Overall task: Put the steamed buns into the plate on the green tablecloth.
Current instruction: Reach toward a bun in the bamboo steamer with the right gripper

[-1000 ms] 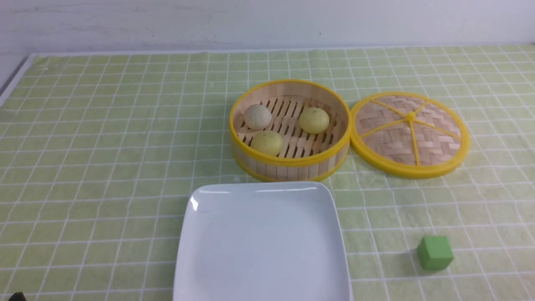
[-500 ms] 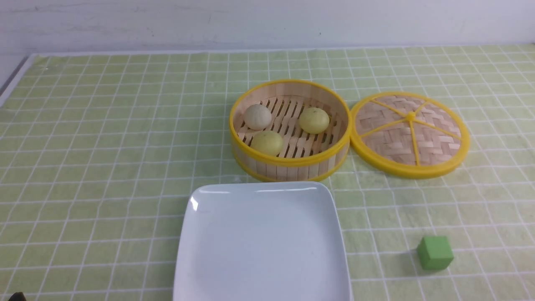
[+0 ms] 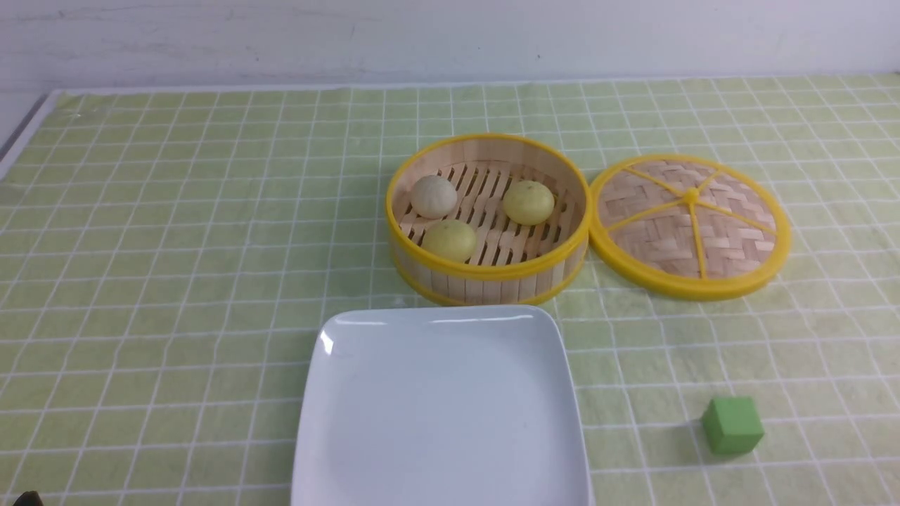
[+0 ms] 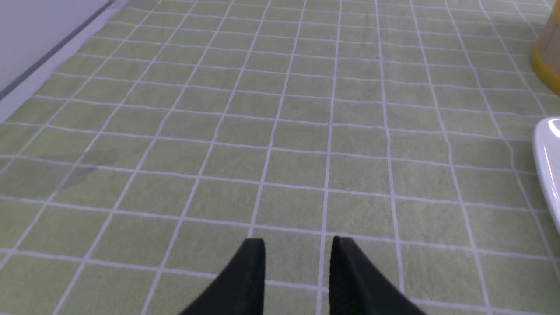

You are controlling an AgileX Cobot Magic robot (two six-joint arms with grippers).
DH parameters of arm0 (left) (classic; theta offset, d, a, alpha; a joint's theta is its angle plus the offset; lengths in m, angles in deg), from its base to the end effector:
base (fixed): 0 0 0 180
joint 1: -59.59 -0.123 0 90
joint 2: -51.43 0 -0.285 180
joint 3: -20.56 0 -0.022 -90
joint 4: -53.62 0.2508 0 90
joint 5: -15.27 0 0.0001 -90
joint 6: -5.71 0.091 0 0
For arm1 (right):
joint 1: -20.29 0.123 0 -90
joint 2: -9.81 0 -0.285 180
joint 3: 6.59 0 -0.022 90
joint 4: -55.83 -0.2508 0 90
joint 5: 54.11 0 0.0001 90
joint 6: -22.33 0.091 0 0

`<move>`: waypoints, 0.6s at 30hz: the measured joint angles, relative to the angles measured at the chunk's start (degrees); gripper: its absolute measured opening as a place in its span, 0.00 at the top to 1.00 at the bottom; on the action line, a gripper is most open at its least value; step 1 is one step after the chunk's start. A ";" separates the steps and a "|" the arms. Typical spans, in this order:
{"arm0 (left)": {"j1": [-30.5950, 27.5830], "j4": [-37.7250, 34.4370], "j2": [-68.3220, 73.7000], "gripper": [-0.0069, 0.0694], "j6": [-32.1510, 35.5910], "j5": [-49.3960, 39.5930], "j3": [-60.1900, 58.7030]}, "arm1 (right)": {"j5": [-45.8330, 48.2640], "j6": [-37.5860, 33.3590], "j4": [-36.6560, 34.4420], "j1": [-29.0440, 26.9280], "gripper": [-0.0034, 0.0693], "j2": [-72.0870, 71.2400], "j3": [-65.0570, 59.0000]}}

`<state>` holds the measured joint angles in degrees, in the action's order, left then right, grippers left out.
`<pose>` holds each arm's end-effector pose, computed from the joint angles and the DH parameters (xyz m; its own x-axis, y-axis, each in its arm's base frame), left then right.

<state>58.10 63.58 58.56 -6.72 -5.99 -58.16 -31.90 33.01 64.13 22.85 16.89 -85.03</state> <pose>0.0525 0.0071 0.1721 -0.2841 -0.0620 -0.9568 -0.1017 0.9942 -0.0342 0.0523 -0.0026 0.1722 -0.2999 0.0387 -0.9532 0.0231 0.9992 0.0333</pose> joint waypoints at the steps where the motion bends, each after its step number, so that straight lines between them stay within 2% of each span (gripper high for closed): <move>1: 0.00 -1.79 0.00 0.59 -1.69 0.00 0.00 | -0.46 1.71 -1.29 0.00 0.62 0.00 -0.06; 3: 0.00 -8.37 0.00 0.59 -7.17 0.18 0.00 | -1.48 6.54 -6.58 -0.06 0.62 0.00 -0.18; 6: 0.00 -22.95 0.00 0.59 -19.13 0.17 0.00 | -2.85 15.18 -16.62 -0.06 0.62 0.00 -0.20; 7: 0.00 -23.99 0.00 0.59 -20.83 0.11 0.00 | -3.01 15.70 -17.24 -0.06 0.62 0.00 -0.20; 8: 0.00 -32.36 0.00 0.59 -27.17 -0.26 -0.09 | -3.50 19.71 -21.98 -0.06 0.62 0.00 -0.20; 10: 0.00 -38.54 0.00 0.59 -32.64 -0.49 -0.07 | -3.71 21.98 -25.08 -0.06 0.62 0.00 -0.20; 13: 0.00 -42.48 0.00 0.59 -36.41 -0.43 -0.07 | -3.84 23.15 -27.08 -0.06 0.62 0.00 -0.20; 16: 0.00 -43.44 0.00 0.59 -37.90 -0.31 -0.07 | -5.37 23.55 -27.55 -0.06 0.62 0.00 -0.20; 18: 0.05 -44.20 0.00 0.59 -38.04 2.55 -0.11 | -10.92 23.18 -27.67 -0.06 0.63 0.00 0.51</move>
<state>58.15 19.38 58.56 -44.76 -3.44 -58.27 -42.82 56.18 36.47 22.79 16.89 -84.52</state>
